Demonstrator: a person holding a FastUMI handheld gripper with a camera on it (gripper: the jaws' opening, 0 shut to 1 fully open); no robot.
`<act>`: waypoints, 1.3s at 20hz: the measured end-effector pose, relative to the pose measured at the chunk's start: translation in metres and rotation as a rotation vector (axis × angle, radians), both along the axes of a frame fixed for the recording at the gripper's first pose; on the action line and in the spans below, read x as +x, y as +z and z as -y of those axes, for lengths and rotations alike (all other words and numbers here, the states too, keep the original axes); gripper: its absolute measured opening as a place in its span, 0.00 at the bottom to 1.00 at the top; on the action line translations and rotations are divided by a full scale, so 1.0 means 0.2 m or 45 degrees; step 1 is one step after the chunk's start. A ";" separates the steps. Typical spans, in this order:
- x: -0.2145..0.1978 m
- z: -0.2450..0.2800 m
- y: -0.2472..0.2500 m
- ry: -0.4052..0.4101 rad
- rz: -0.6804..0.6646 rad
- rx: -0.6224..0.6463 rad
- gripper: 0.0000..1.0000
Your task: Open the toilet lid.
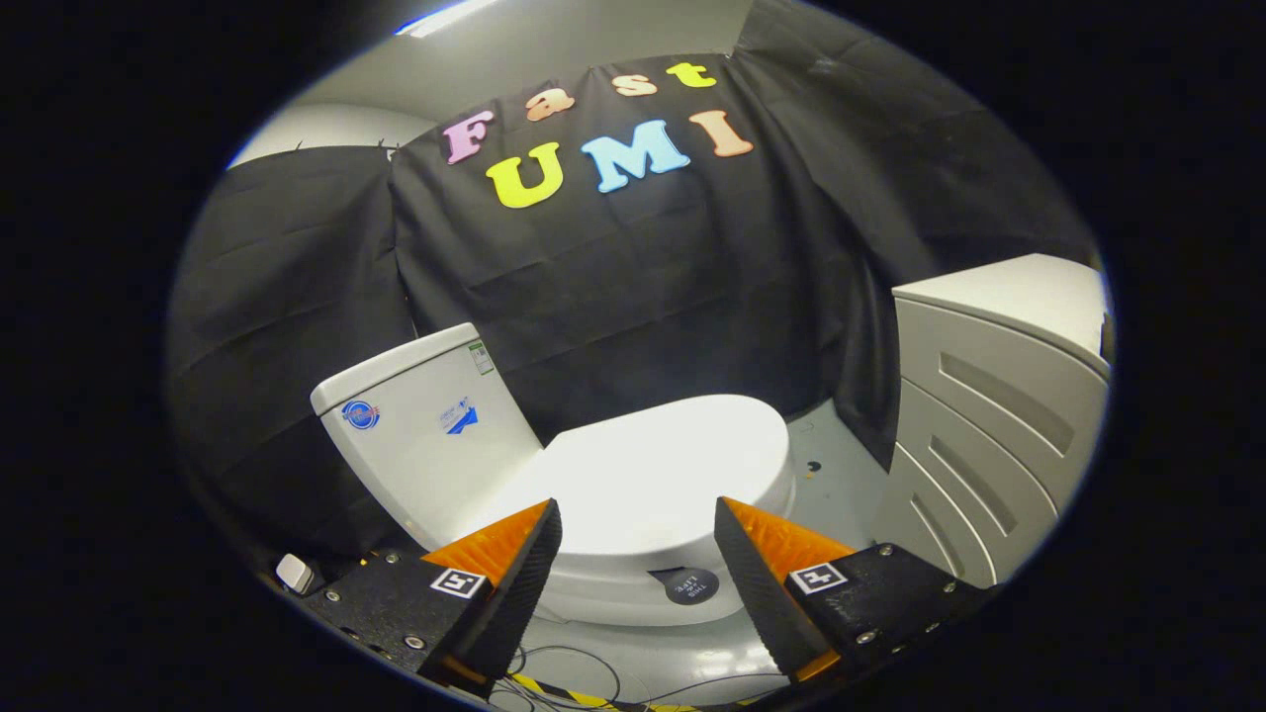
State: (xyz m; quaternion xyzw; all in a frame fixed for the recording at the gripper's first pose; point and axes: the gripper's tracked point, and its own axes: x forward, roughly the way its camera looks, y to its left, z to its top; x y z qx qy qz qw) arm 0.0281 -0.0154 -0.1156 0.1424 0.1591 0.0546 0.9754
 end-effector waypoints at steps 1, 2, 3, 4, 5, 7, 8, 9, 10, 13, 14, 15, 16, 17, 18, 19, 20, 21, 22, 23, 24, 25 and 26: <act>0.01 0.01 -0.03 0.000 -0.013 0.004 0.95; 0.02 0.03 -0.05 0.004 -0.025 0.013 0.95; 0.03 0.03 -0.08 0.007 -0.040 0.029 0.95; 0.04 0.04 -0.09 0.003 -0.049 0.049 0.95; 0.05 0.05 -0.12 -0.003 -0.062 0.070 0.95; 0.06 0.06 -0.18 -0.004 -0.107 0.125 0.95; 0.06 0.06 -0.22 -0.004 -0.138 0.163 0.95; 0.06 0.06 -0.26 -0.008 -0.173 0.208 0.95; 0.07 0.06 -0.29 -0.015 -0.209 0.255 0.95; 0.06 0.07 -0.41 -0.029 -0.314 0.371 0.95; 0.07 0.07 -0.43 -0.029 -0.336 0.402 0.95; 0.08 0.07 -0.46 -0.029 -0.359 0.436 0.95; 0.09 0.07 -0.48 -0.029 -0.380 0.471 0.95; 0.08 0.07 -0.51 -0.029 -0.403 0.505 0.94; 0.09 0.06 -0.52 -0.029 -0.418 0.543 0.94; 0.10 0.05 -0.54 -0.027 -0.434 0.584 0.94; 0.11 0.04 -0.55 -0.022 -0.450 0.628 0.94; 0.11 0.02 -0.56 -0.013 -0.470 0.679 0.94; 0.11 0.00 -0.58 -0.002 -0.504 0.721 0.94; 0.10 -0.03 -0.62 0.009 -0.542 0.739 0.94; 0.10 -0.04 -0.66 0.009 -0.562 0.742 0.94; 0.11 -0.04 -0.68 0.004 -0.574 0.743 0.94; 0.12 -0.03 -0.69 -0.005 -0.577 0.751 0.94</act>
